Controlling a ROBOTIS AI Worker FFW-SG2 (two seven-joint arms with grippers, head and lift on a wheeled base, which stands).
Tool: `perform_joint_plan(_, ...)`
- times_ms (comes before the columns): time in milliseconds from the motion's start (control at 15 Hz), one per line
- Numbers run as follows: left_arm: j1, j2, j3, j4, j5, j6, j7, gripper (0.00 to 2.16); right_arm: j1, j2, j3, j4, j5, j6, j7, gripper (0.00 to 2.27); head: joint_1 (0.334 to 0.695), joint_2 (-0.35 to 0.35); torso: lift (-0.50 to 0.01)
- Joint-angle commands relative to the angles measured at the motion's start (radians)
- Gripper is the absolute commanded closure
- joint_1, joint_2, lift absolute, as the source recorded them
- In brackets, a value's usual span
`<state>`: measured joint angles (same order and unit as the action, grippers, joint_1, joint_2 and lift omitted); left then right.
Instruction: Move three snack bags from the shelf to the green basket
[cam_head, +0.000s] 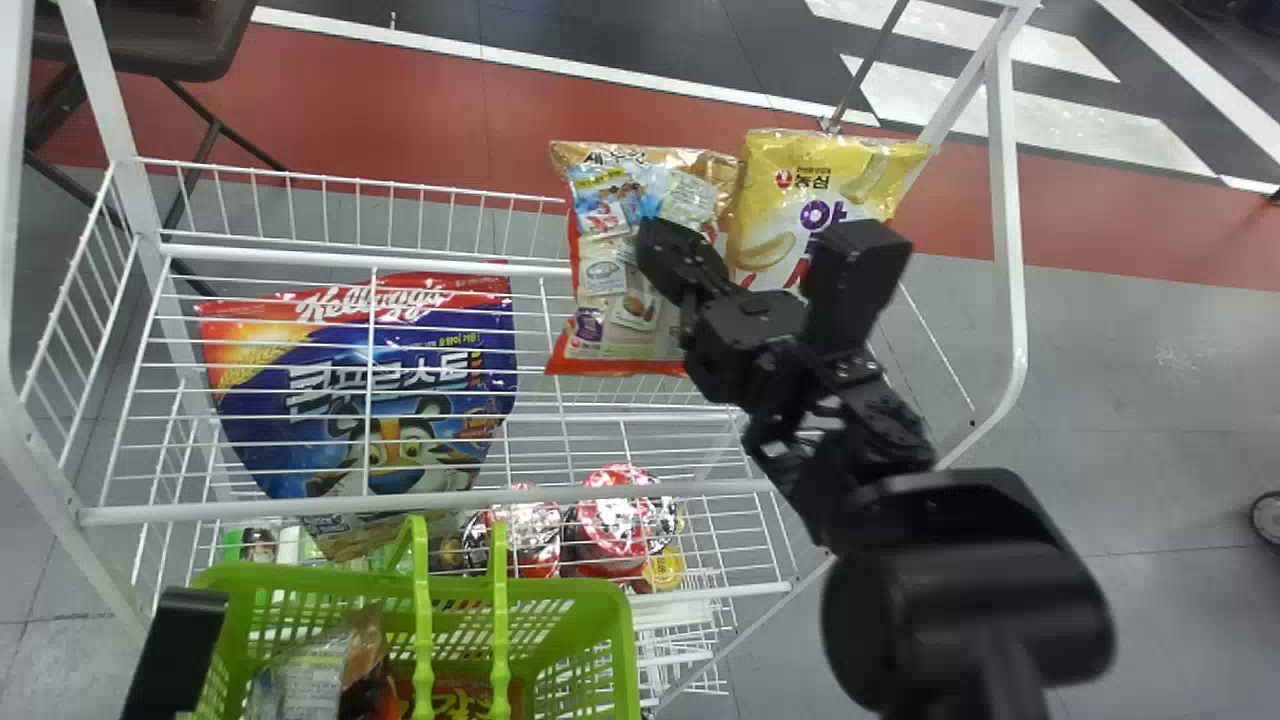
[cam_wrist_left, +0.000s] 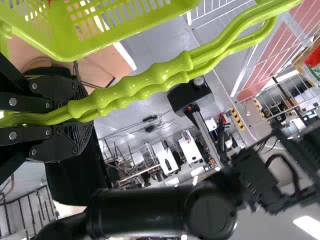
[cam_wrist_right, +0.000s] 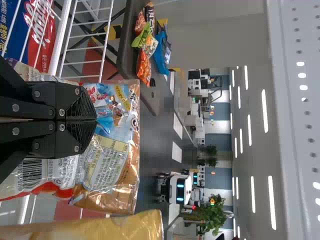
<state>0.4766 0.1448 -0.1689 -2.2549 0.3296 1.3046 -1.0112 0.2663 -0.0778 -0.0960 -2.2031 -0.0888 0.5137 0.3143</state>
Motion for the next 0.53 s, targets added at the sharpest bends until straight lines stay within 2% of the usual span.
perform_joint_plan(0, -0.012, -0.001, -0.001, 0.001, 0.002, 0.002, 0.0, 1.82, 0.076, -0.005, -0.117, -0.152, -0.146, 0.191, 0.039, 2.24, 0.695, -0.35, -0.047)
perform_joint_plan(67, -0.015, -0.001, -0.001, 0.003, 0.002, 0.005, 0.0, 1.82, 0.117, -0.004, -0.171, -0.214, -0.218, 0.271, 0.074, 2.24, 0.695, -0.35, -0.047)
perform_joint_plan(267, -0.015, -0.001, 0.0, 0.012, 0.006, 0.008, -0.004, 1.82, 0.255, 0.021, -0.274, -0.359, -0.332, 0.354, 0.144, 2.24, 0.695, -0.35, -0.047)
perform_joint_plan(467, -0.016, -0.007, -0.003, 0.012, 0.005, 0.005, -0.003, 1.82, 0.344, 0.035, -0.341, -0.429, -0.376, 0.335, 0.207, 2.24, 0.695, -0.35, -0.047)
